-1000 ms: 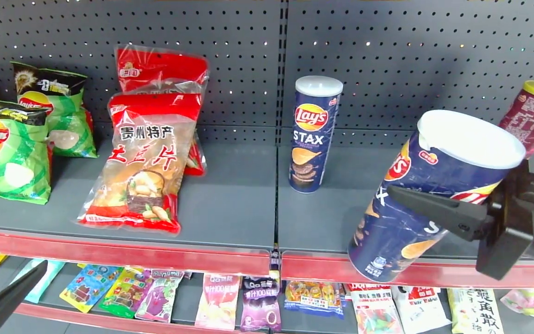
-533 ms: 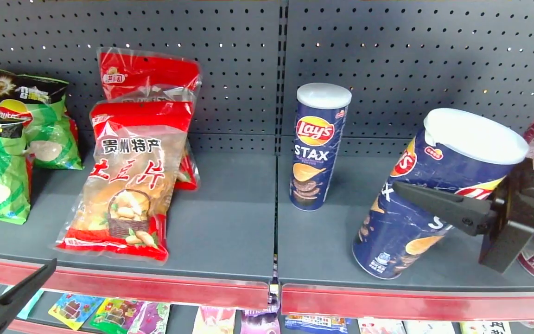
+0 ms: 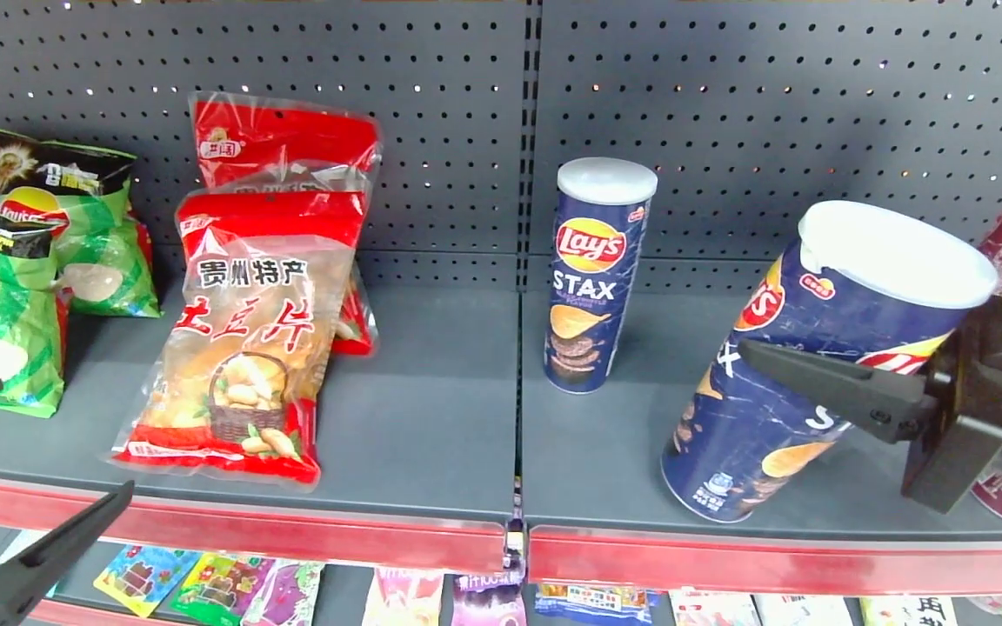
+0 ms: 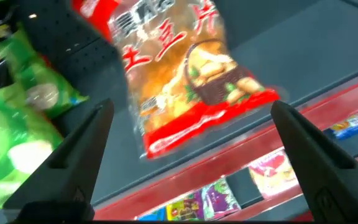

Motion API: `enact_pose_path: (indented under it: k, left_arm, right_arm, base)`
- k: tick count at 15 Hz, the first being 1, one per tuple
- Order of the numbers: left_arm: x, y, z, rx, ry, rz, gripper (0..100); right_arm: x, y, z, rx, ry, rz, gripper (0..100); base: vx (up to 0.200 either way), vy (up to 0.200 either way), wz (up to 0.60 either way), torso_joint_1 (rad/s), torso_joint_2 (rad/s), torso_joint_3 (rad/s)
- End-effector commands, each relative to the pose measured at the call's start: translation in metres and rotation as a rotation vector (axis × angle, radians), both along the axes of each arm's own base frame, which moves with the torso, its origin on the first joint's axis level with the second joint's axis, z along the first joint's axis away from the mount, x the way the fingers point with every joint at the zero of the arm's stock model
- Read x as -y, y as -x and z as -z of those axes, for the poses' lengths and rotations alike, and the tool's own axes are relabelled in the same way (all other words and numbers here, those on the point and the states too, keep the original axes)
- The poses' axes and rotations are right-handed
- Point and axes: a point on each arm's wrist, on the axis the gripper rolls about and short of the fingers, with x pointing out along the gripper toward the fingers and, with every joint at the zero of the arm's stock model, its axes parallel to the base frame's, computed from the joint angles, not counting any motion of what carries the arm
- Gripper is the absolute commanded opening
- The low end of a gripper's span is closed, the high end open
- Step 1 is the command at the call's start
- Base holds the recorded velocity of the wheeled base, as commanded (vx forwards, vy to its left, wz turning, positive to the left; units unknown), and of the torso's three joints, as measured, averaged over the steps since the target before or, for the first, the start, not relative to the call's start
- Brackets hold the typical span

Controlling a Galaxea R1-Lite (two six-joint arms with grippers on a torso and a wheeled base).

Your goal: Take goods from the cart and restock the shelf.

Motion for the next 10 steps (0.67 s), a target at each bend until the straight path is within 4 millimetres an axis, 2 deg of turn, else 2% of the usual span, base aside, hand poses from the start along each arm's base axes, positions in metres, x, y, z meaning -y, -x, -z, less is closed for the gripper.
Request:
enact_pose_path:
  k: [1, 2, 3, 4, 6, 8, 10]
  left_arm:
    - [0.02, -0.035, -0.021, -0.075, 0.063, 0.102, 100]
    - [0.036, -0.059, -0.034, -0.12, 0.125, 0.144, 100]
    - [0.045, -0.071, -0.038, -0.134, 0.133, 0.164, 100]
    - [0.062, -0.1, -0.04, -0.145, 0.138, 0.211, 100]
    - [0.086, -0.142, -0.039, -0.143, 0.16, 0.341, 100]
    - [0.11, -0.176, -0.036, -0.164, 0.158, 0.39, 100]
    - [0.132, -0.2, -0.039, -0.163, 0.167, 0.468, 100]
  right_arm:
    - [0.001, 0.001, 0.0, 0.003, -0.001, 0.005, 0]
    - [0.005, 0.004, -0.006, 0.021, -0.016, 0.008, 0]
    - [0.006, 0.005, -0.007, 0.026, -0.019, 0.015, 0]
    - [0.01, 0.008, -0.008, 0.034, -0.024, 0.052, 0]
    - [0.014, 0.012, -0.009, 0.042, -0.036, 0.083, 0]
    - [0.017, 0.011, -0.015, 0.06, -0.05, 0.112, 0]
    - [0.018, 0.011, -0.015, 0.059, -0.049, 0.12, 0]
  base:
    - [0.0, 0.0, 0.0, 0.0, 0.0, 0.0]
    - [0.0, 0.0, 0.0, 0.0, 0.0, 0.0]
    - [0.0, 0.0, 0.0, 0.0, 0.0, 0.0]
    - [0.0, 0.0, 0.0, 0.0, 0.0, 0.0]
    - [0.0, 0.0, 0.0, 0.0, 0.0, 0.0]
    - [0.0, 0.0, 0.0, 0.0, 0.0, 0.0]
    - [0.0, 0.0, 0.0, 0.0, 0.0, 0.0]
